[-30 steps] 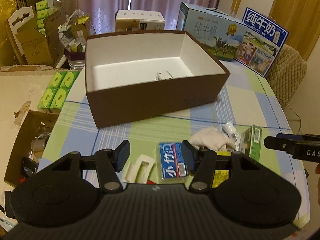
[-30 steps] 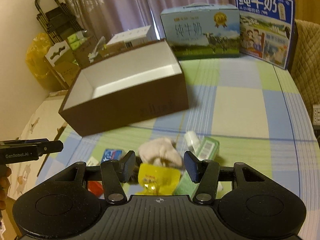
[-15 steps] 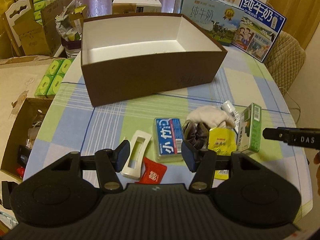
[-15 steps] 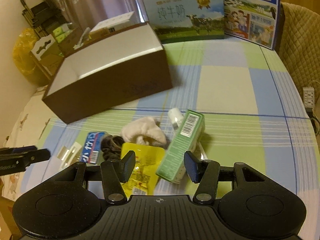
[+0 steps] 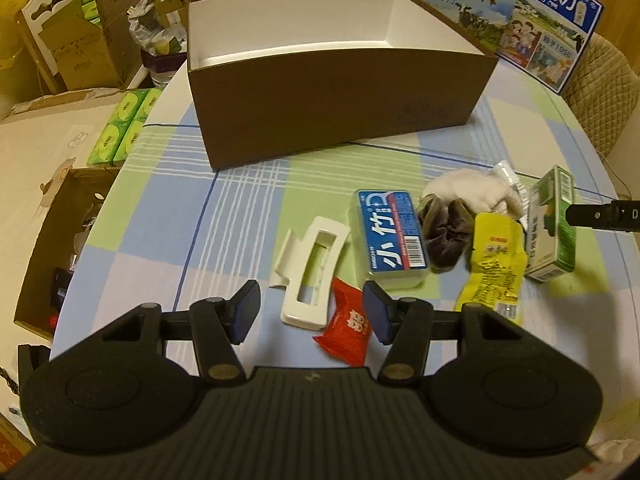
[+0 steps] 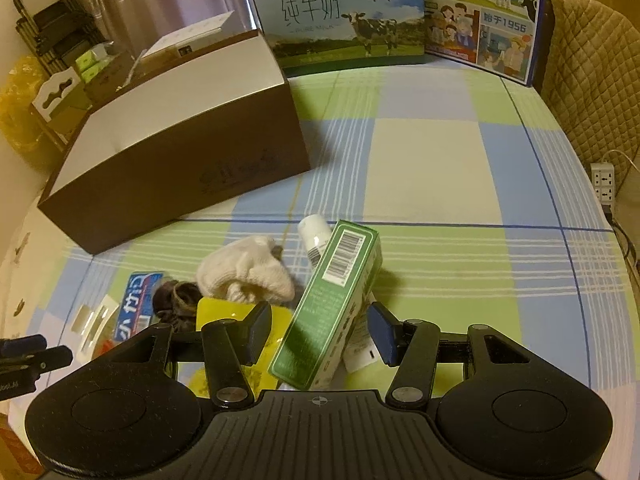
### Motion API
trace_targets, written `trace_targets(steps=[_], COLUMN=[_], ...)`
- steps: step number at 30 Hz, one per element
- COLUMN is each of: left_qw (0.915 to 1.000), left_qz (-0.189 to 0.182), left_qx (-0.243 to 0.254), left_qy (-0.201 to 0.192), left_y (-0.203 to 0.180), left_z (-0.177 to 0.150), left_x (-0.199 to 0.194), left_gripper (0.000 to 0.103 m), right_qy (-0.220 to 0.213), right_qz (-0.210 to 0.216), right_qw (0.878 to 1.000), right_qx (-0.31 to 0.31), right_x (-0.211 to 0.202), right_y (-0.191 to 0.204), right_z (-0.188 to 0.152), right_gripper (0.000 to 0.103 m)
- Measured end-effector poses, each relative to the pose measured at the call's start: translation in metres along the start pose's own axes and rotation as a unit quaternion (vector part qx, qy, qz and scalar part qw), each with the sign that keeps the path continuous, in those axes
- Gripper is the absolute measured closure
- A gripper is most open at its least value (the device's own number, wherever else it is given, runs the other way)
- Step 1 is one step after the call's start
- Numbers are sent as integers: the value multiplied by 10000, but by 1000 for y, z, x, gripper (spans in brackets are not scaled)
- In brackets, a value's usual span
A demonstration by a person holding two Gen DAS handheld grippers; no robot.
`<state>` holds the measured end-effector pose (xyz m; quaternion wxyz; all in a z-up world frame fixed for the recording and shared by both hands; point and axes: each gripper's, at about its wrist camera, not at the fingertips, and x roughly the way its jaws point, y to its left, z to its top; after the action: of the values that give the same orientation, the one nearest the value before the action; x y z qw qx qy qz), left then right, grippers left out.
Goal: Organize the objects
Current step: 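Grasp the white hair clip with the left tool while the right tool grasps the green toothpaste box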
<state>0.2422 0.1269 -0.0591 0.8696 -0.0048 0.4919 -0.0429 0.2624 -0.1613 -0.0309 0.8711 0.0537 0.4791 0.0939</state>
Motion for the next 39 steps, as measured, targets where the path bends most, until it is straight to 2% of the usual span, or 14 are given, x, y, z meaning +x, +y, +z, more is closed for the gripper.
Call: trace_targets(steps=[16, 18, 19, 21, 23, 34, 39], left_qw=[9997, 9996, 9995, 9993, 9990, 9963, 9955], left_qz=[110, 101, 90, 68, 58, 8, -1], left_qx=[166, 219, 246, 311, 375, 786, 833], left_qy=[136, 162, 174, 196, 224, 359, 445], left_y=[6, 6, 6, 5, 5, 0, 1], left_z=[6, 8, 8, 9, 10, 20, 22], left_x=[25, 28, 30, 33, 37, 63, 72], left_gripper=[51, 51, 51, 51, 51, 52, 56], right_qy=[295, 298, 300, 295, 248, 29, -3], right_qz=[-354, -354, -365, -368, -323, -237, -265], right_qw=[9988, 9988, 9988, 9988, 9991, 9993, 9990], right_qx=[135, 139, 137, 143, 131, 285, 367], right_x=[40, 41, 41, 41, 38, 17, 12], right_y=[3, 2, 2, 0, -2, -14, -19], right_z=[12, 12, 11, 11, 10, 9, 9], right_gripper=[53, 58, 64, 67, 76, 77, 76])
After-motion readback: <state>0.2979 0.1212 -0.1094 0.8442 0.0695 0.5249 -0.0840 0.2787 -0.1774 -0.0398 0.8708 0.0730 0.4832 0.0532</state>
